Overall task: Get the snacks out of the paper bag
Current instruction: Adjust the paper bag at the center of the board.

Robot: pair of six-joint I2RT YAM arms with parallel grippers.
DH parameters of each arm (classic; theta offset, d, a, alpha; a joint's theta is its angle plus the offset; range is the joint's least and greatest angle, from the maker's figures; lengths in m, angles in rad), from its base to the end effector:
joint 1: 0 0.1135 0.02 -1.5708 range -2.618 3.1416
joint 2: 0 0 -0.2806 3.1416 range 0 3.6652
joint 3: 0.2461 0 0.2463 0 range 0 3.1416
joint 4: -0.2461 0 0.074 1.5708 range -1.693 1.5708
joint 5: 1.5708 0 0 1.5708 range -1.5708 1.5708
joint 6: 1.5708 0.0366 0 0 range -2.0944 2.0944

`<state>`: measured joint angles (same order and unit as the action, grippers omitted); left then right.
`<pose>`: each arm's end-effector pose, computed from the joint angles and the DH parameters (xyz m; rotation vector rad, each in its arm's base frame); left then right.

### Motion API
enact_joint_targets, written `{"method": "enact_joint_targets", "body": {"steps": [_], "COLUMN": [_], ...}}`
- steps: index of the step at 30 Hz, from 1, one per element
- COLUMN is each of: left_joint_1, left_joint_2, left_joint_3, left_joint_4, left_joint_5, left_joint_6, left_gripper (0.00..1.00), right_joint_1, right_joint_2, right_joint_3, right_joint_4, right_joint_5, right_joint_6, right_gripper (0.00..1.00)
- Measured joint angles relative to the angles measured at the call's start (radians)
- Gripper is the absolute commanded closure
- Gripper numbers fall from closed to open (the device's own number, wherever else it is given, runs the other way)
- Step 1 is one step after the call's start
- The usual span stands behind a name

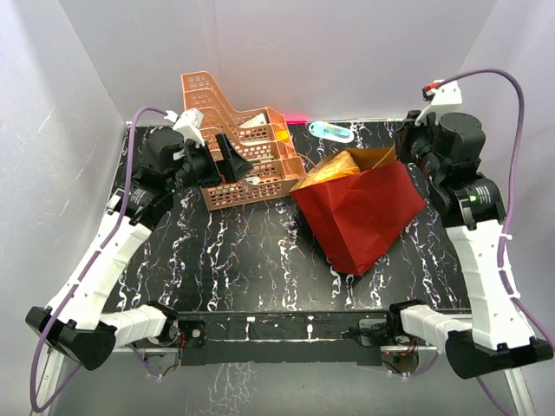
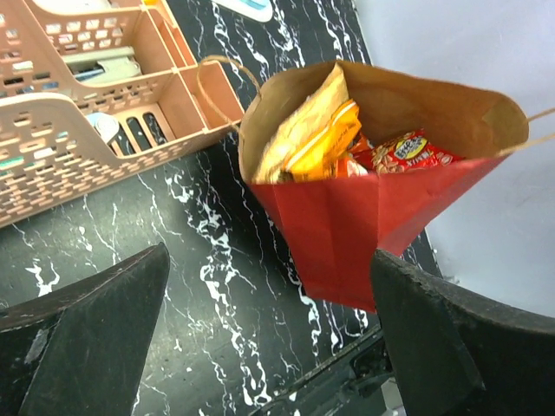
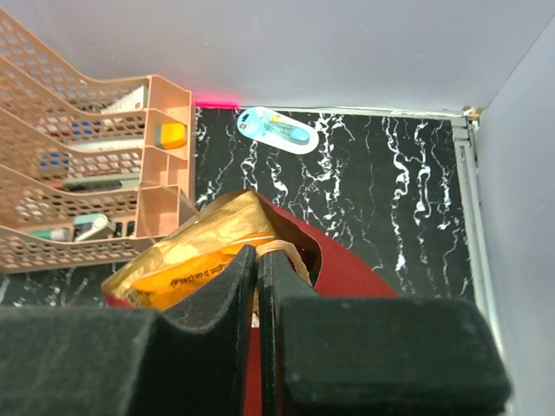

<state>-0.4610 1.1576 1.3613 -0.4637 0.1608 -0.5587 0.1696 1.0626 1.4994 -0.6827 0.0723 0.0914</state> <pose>0.2084 -0.1100 0.4493 0.0249 1.9153 -0.8518 0.1795 0.0281 0.4872 -0.0198 1.8175 0.1193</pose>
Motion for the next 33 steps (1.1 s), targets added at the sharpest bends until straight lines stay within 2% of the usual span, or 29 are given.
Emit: {"method": "enact_joint_targets", "body": {"steps": [5,10,14,17,23,33], "left_joint_1": [0.000,0.000,0.000,0.000,0.000,0.000], "left_joint_2": [0.000,0.006,0.030,0.070,0.177,0.293], "left_joint_3": [-0.008,-0.014,-0.033,-0.034,-0.006,0.021], "left_joint_4": [-0.009,-0.001,0.016,0.027,0.059,0.170], "left_joint_5": [0.053,0.098,0.123,0.138,0.169,0.238], "left_joint_6": [-0.010,-0.027,-0.043,-0.053,-0.087,-0.180], "left_gripper": [0.02,0.02,0.02,0.02,0.02,0.02], "right_joint_1": [-0.003,-0.009,-0.009,-0.009,-0.009,-0.005], "right_joint_2": [0.088,0.095,-0.006,-0.110,-0.291,-0.516], "right_joint_3": [0.085,0.090,-0.038,-0.146,-0.268,-0.334], "right_joint_4": [-0.043,-0.050,0.043,0.106,0.148,0.024], "right_joint_5": [-0.085,-0.274,-0.392,-0.422,-0.379,-0.167], "right_joint_6": [-0.083,-0.037,0.100,0.209,0.346,0.412], "right_gripper": [0.93,0.93,0.93,0.93,0.93,0.93]}}
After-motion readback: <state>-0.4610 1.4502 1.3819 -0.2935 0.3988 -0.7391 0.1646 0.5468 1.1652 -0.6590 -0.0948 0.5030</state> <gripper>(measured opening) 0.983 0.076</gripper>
